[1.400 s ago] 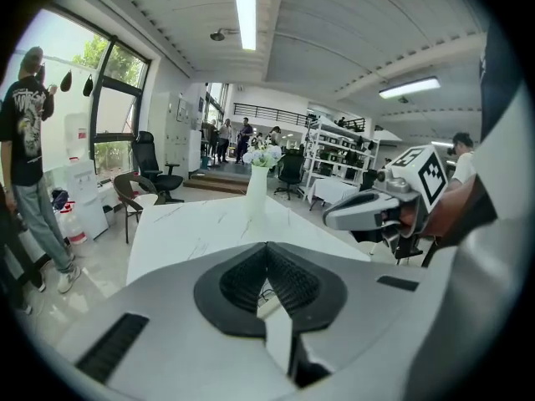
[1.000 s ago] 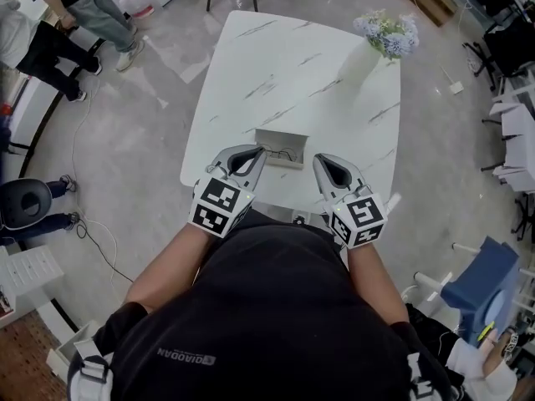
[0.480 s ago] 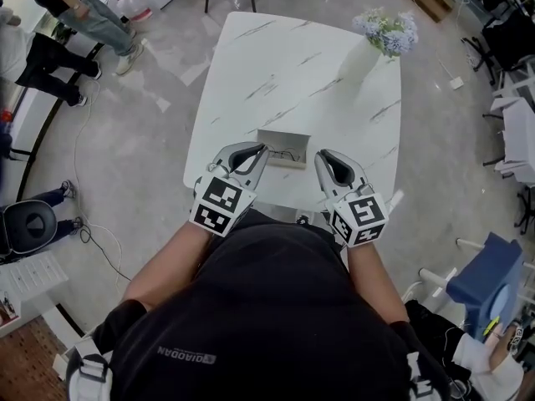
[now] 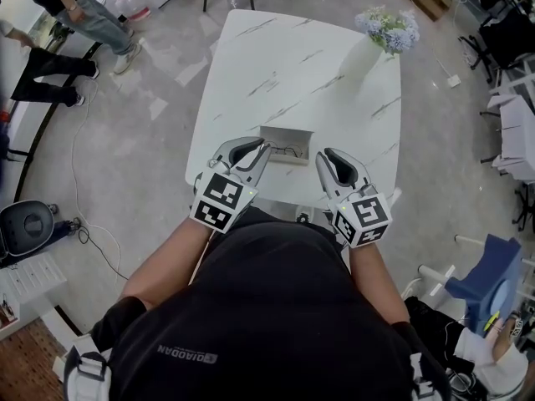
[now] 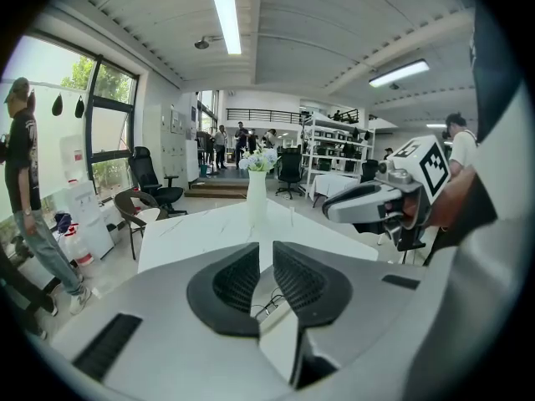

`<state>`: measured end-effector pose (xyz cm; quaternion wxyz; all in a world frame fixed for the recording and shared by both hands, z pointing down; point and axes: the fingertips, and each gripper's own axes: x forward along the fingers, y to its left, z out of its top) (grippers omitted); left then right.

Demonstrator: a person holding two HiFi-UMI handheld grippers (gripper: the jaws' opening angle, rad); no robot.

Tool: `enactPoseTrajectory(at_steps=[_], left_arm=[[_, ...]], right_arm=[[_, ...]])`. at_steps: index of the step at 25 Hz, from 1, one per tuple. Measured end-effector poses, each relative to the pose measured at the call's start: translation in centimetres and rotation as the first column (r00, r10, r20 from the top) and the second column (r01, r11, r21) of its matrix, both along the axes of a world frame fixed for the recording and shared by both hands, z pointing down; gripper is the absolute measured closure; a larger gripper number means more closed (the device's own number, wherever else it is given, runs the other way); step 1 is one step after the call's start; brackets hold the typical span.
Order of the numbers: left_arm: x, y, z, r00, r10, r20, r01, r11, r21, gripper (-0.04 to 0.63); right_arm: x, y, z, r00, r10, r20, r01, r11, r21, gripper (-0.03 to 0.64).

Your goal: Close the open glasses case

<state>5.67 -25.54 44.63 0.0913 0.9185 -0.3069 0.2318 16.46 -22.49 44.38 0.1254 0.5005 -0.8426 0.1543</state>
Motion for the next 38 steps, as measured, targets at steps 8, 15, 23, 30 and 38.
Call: enactPoseTrajectory(at_steps=[8,15,23,30,38], left_arm=[[-0.8,0.1,0.1,1.0,-0.015,-0.003,0.015,1.0,0.001,0.511],[-0.6,0.5,0.5,1.0,-0.006,0.0,0.006,1.0,-0.011,0.505],[-0.6,0.4,0.4,1.0,-0.006,-0.006,0.006,1.0,-0.014,0.509],[-0.8,0.1,1.2,1.0,-0.013,0.003,0.013,1.0,-0.022,0.511],[-1.7,0.4,5.5,0.995,0.0,0.1,0.009,0.996,-0.091,0.511]], right_arm=[[0.3,0.1,-0.1,1.0,0.03,-0.008,-0.03,1.0,-0.006,0.552],[0.8,0.3,0.1,0.999,0.05,0.011,-0.049,0.999,-0.015,0.552],[0.8,0.3,0.2,0.999,0.048,0.011,-0.047,0.999,-0.022,0.552],[1.0,0.0,0.5,0.999,0.044,0.015,-0.044,0.999,-0.026,0.552],[2.2,-0.5,2.9,0.999,0.038,-0.01,-0.039,0.994,-0.099,0.552]])
